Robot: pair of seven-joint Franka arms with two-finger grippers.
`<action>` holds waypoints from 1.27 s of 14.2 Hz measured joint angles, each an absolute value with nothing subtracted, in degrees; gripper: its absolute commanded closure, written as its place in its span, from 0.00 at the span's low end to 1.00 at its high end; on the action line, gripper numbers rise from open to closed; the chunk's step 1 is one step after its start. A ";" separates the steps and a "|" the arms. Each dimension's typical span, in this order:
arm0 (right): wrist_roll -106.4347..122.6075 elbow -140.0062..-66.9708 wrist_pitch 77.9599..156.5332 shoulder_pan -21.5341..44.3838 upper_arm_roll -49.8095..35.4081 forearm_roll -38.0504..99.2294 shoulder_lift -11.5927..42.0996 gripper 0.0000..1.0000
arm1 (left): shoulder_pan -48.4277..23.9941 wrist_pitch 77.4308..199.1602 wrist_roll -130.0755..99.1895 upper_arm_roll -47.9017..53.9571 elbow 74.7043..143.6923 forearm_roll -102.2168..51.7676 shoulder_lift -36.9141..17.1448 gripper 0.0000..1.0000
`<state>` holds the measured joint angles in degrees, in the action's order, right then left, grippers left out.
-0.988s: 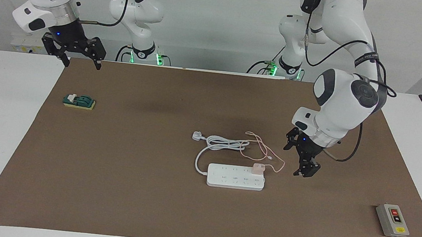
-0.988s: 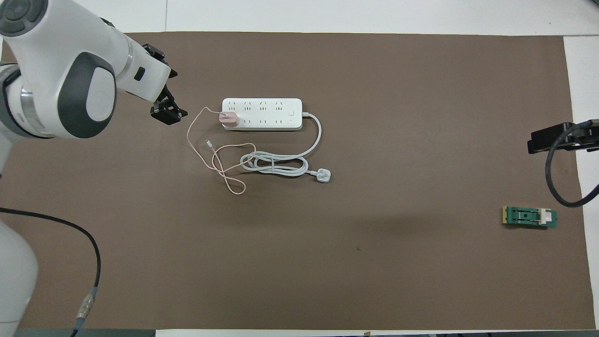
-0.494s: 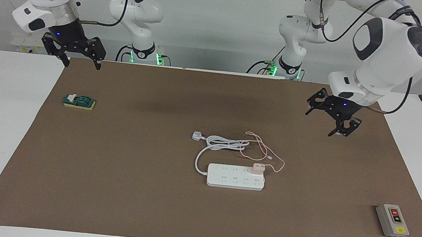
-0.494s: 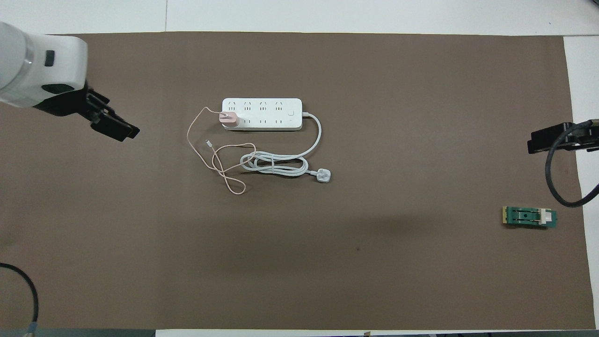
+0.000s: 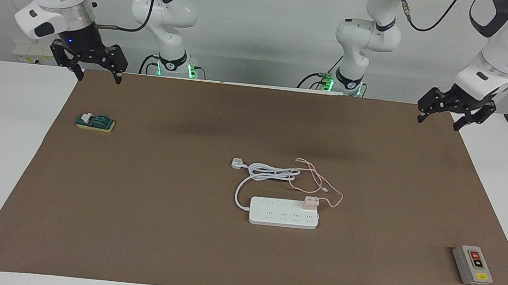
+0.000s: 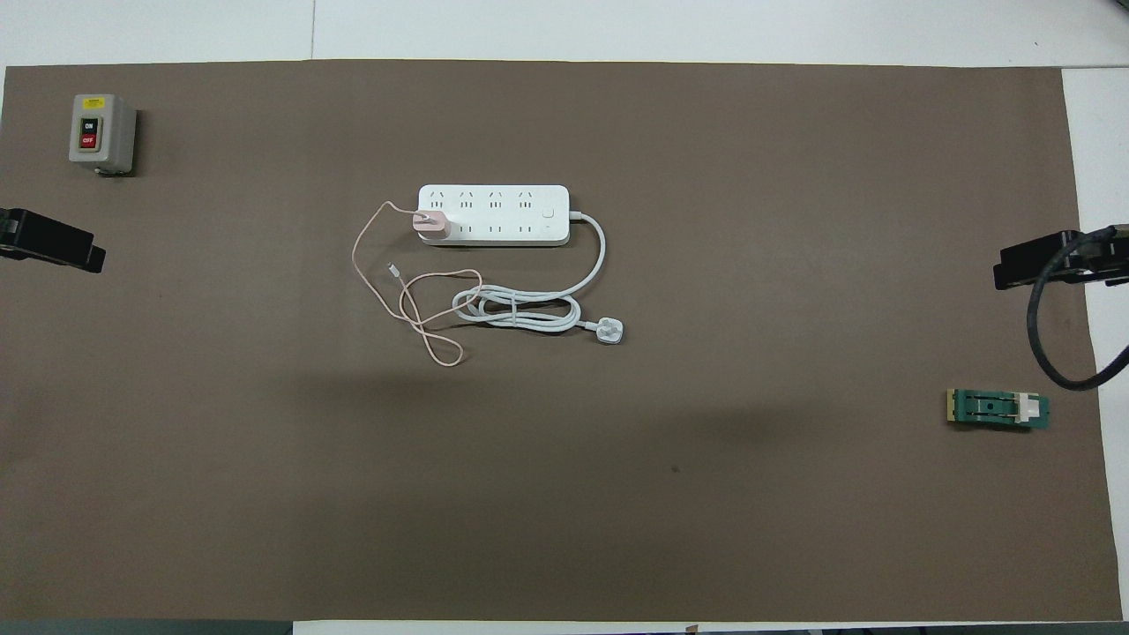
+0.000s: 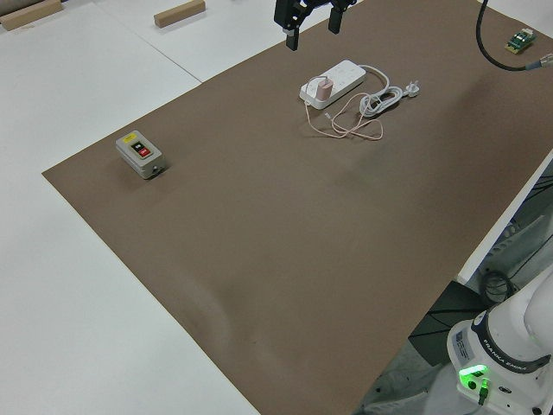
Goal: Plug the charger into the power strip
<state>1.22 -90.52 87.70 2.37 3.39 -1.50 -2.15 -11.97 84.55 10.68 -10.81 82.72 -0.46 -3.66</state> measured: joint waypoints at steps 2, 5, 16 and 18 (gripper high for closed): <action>1.22 -90.52 87.70 2.37 3.39 -1.50 -2.15 0.00 | -11.97 84.22 9.76 -10.81 83.80 -0.09 -2.83 0.00; 1.22 -90.52 87.70 2.37 3.39 -1.50 -2.17 0.00 | -11.97 84.19 7.25 -10.81 85.95 -0.07 -2.11 0.00; 1.22 -90.52 85.47 2.55 3.07 -1.38 -2.32 0.00 | -0.89 78.93 3.39 -1.74 84.34 0.09 -1.91 0.00; 1.22 -90.53 85.46 2.55 3.04 -1.38 -2.32 0.00 | 0.98 78.68 2.69 0.16 84.34 0.26 -1.92 0.00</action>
